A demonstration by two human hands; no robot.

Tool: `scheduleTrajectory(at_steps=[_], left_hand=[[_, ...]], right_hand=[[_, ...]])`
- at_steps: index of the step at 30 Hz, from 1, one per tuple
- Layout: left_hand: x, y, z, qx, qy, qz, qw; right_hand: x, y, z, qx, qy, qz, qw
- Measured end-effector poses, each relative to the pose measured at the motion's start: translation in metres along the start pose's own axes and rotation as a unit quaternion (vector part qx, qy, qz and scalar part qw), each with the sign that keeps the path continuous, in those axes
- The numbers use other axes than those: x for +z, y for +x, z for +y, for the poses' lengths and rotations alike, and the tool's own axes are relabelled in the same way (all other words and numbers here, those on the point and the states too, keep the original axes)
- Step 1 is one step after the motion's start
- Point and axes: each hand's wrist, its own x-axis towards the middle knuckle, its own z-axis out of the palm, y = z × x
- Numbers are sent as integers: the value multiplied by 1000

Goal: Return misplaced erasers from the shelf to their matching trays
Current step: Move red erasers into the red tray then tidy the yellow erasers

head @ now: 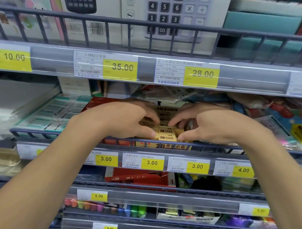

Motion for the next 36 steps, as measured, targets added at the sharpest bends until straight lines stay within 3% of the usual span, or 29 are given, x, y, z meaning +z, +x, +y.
scheduleTrajectory(at_steps=[9,12,16,25,29,36], left_hand=[[-1,3,3,7,9,-16,1000],[-2,3,1,6,2,-6,1000],[1,3,1,15,-3,-17,1000],[3,-3,-3,34,-9,20,999],[-6,-18,-14,19,-35,85,996],[-12,-42,-40,-85,-73,126,986]], right_hand=[[0,-2,-8,-39,4,4,999],[-5,-2,-2,-15,13,29,999],[5,11,-1,16,-32,-8,999],[1,10,-1,37,-11,-22,999],[-10,12,-3,75,-28,-77,994],[-5,28,1,27,-1,-74,997]])
